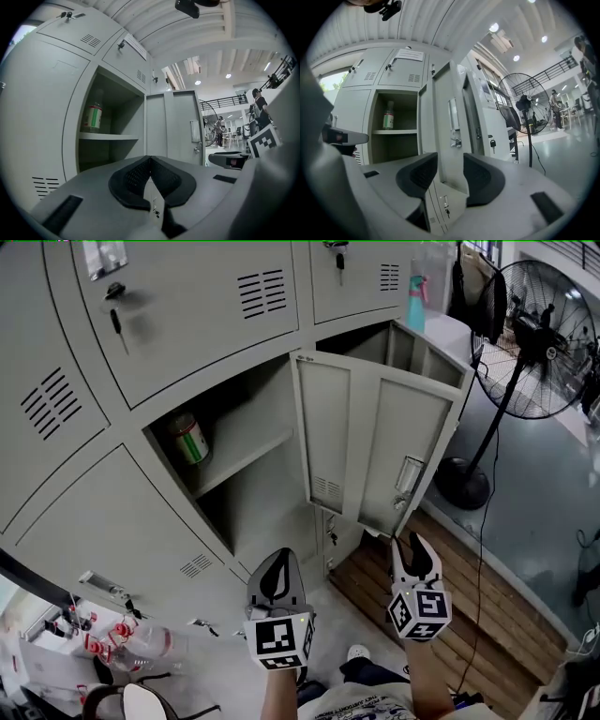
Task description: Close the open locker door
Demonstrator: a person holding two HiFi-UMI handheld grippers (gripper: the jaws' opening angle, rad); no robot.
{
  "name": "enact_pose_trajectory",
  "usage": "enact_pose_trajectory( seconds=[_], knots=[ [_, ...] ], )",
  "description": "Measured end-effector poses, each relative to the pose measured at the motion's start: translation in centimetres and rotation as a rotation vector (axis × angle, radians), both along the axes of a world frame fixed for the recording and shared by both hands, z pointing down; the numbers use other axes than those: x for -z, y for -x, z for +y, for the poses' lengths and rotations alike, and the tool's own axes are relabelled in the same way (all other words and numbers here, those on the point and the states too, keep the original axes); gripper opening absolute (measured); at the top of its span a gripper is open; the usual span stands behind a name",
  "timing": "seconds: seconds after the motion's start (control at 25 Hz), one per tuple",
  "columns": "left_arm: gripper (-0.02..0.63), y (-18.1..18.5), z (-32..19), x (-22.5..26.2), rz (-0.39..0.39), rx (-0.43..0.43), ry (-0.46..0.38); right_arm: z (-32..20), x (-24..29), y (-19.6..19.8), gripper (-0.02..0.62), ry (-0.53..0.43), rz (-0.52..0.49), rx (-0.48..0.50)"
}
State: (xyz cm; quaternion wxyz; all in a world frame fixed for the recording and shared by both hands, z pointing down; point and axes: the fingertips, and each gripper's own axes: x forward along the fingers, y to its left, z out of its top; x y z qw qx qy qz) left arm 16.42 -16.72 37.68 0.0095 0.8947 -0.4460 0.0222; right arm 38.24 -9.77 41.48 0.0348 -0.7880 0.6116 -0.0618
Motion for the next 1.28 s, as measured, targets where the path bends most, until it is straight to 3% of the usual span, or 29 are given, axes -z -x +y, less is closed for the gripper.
enact_pose_trajectory(
  seconds=[0.52, 1.28],
  knots=[
    [0.005, -6.1, -0.7, -0.8, -0.032, 0.035, 0.006, -2.9, -2.1, -4.3, 0.173, 0.026, -0.025, 0.127],
    [0.005, -5.6, -1.0, -1.9, -0.062, 0.152, 0.031, -5.3, -4.0, -4.4, 0.147, 0.069, -0.025, 0.259]
  ],
)
